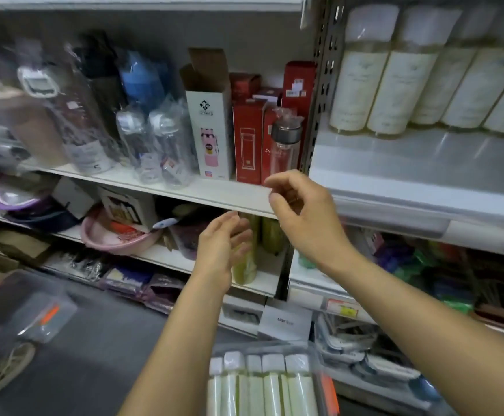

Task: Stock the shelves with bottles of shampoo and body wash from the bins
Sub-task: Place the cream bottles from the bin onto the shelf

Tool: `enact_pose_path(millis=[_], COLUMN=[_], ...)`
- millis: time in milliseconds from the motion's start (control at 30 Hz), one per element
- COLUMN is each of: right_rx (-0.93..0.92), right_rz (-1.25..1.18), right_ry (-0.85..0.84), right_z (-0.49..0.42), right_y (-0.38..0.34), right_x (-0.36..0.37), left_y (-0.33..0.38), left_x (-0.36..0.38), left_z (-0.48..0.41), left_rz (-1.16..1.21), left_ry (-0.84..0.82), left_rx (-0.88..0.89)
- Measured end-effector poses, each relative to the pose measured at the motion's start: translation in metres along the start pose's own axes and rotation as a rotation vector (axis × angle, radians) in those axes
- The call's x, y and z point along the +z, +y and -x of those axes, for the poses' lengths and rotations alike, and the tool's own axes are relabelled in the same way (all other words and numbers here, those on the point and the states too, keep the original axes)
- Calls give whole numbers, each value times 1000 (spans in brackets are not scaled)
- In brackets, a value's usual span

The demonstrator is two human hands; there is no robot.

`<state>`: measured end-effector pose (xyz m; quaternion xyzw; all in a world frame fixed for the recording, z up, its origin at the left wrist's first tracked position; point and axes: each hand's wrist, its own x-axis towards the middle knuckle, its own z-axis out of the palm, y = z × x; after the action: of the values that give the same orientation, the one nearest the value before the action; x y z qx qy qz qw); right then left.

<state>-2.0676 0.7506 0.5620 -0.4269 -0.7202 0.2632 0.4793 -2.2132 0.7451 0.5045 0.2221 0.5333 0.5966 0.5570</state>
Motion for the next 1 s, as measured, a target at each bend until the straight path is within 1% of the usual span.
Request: enact_pose_path(millis=[67,133,300,367,467,600,700,833,1000], right_rx=[-7,60,393,528,719,1001,1180,1331,1453], right_rz=[22,-13,-64,-72,-108,-128,-115,-91,-92], right_ry=[-68,-134,-368,-431,-472,-575,-646,-682,-682], right_z=[12,23,62,82,115,162,195,233,273], right_y=[7,23,91,123,170,222,252,285,311], right_x=[16,32,78,99,128,164,184,206,227], left_y=[-19,-37,-91,-117,-161,-228,-273,-321,-363], left_x=[-18,-33,-79,-98,-125,-162,-183,-203,-221], left_z=[-2,-4,-17,-22,-27,-33,-36,-39,-42], left_rz=[-11,-17,-41,-75,-92,-147,-191,-246,-334], left_ry=[27,42,155,201,255,321,340,369,356], left_rx=[-51,-98,-217,-280,-393,-532,-642,-736,-779])
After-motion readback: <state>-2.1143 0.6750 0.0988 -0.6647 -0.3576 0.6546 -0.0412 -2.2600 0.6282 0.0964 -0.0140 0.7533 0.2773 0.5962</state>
